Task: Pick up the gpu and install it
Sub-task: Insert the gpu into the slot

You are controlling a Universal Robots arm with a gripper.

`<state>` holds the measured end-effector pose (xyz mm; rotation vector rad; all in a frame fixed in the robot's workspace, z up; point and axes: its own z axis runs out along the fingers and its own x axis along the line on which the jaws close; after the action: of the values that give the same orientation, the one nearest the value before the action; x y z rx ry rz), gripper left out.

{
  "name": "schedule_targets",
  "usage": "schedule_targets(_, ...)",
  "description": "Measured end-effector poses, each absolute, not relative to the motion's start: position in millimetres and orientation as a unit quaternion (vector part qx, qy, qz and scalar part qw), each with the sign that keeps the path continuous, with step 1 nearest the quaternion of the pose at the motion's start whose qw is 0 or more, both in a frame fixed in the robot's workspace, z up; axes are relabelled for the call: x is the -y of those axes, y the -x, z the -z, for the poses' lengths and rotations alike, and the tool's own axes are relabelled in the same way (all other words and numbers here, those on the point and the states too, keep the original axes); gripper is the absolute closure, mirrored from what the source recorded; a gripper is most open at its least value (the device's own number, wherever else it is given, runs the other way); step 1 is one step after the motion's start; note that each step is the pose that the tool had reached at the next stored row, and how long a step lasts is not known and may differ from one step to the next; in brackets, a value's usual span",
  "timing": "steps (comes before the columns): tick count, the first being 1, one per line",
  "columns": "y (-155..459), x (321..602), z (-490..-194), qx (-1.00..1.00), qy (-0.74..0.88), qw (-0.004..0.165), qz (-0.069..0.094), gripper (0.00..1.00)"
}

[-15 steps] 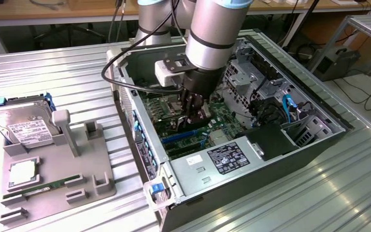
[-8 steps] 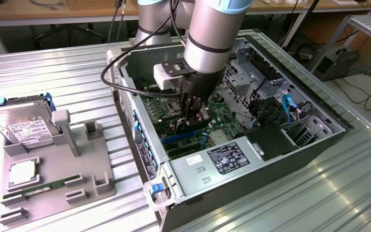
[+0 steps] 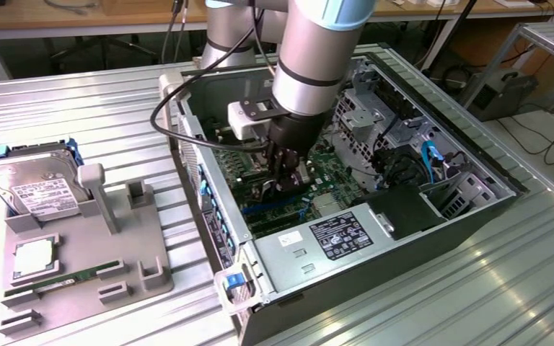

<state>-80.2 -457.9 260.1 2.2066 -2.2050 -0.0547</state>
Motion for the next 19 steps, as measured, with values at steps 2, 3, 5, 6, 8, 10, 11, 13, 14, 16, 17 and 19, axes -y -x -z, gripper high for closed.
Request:
schedule_targets(2, 80.3, 457.9, -258.6, 0.707, -0.707, 0.011, 0.018, 0.74)
schedule_targets(3, 80.4, 457.9, -258.0, 0.707, -0.707, 0.011, 0.018, 0.74)
schedule_targets(5, 80.5, 457.9, -255.8, 0.707, -0.707, 0.011, 0.017, 0.74)
schedule_targets(6, 80.5, 457.9, -255.2, 0.707, -0.707, 0.011, 0.017, 0.74)
schedule_targets(8, 80.5, 457.9, -253.9, 0.707, -0.707, 0.011, 0.017, 0.74)
schedule_targets(10, 80.5, 457.9, -252.0, 0.707, -0.707, 0.011, 0.017, 0.74)
schedule_targets(11, 80.5, 457.9, -251.0, 0.707, -0.707, 0.011, 0.018, 0.74)
schedule_targets(13, 80.5, 457.9, -249.8, 0.707, -0.707, 0.011, 0.018, 0.74)
schedule_targets(14, 80.5, 457.9, -249.7, 0.707, -0.707, 0.011, 0.018, 0.73)
schedule_targets(16, 80.5, 457.9, -249.6, 0.707, -0.707, 0.011, 0.018, 0.67)
schedule_targets(17, 80.5, 457.9, -249.9, 0.707, -0.707, 0.011, 0.018, 0.67)
schedule_targets(19, 80.5, 457.9, -256.9, 0.707, -0.707, 0.011, 0.018, 0.6)
